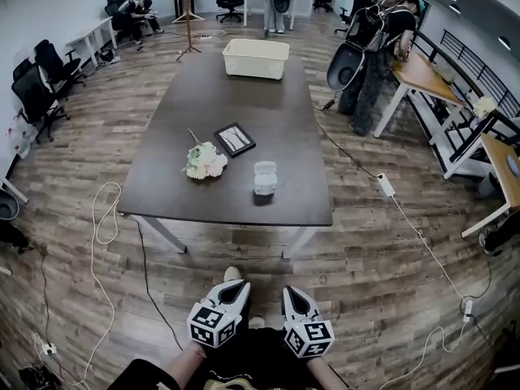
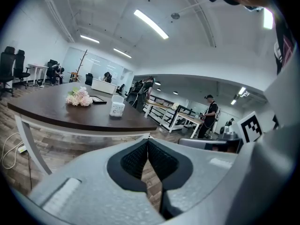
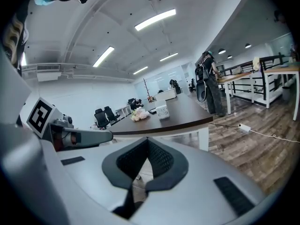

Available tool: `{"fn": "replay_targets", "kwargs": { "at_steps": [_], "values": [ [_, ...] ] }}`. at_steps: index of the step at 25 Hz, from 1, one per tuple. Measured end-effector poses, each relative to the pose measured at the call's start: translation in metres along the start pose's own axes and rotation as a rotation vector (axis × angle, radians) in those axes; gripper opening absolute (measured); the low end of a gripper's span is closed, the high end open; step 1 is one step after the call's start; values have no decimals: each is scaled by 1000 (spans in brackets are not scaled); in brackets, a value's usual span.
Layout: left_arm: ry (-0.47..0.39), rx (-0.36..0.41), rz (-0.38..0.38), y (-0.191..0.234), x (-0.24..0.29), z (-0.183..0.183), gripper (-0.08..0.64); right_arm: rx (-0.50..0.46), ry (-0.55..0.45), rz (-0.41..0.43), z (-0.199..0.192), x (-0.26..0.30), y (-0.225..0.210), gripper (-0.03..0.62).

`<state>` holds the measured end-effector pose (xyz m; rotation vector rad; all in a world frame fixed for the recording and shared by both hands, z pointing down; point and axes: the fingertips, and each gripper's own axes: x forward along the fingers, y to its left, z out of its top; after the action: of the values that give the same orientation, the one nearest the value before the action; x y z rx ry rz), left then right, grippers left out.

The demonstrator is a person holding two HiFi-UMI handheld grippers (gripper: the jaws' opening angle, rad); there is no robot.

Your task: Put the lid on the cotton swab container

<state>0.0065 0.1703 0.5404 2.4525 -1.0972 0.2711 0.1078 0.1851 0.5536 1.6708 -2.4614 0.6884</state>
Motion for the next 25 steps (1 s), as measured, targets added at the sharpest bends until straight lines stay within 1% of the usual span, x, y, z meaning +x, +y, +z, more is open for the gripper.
{"fn": "replay_targets", "kwargs": {
  "at_steps": [5,9,11,15,19,22,25],
  "values": [
    [24,26,-66,7,31,11,8,17,-21,-80,11,12,-23,8],
    [59,50,-128,17,56,19,8,37,-9,-123,17,33,-36,8],
    [65,59,-132,30,67,26,8,37,0,-131,22,48,-37,8],
    [57,51,-108,66,90,44,8,52,16,-145,36,84,-42,8],
    [56,47,-118,101,115,65,8,75,25,-166,51,122,-51,8],
    [72,75,-137,127,132,78,8,99,12,-193,61,150,-58,8],
    [89,132,-160,149,146,91,8,113,-13,-220,76,175,-64,8]
  ]
}}
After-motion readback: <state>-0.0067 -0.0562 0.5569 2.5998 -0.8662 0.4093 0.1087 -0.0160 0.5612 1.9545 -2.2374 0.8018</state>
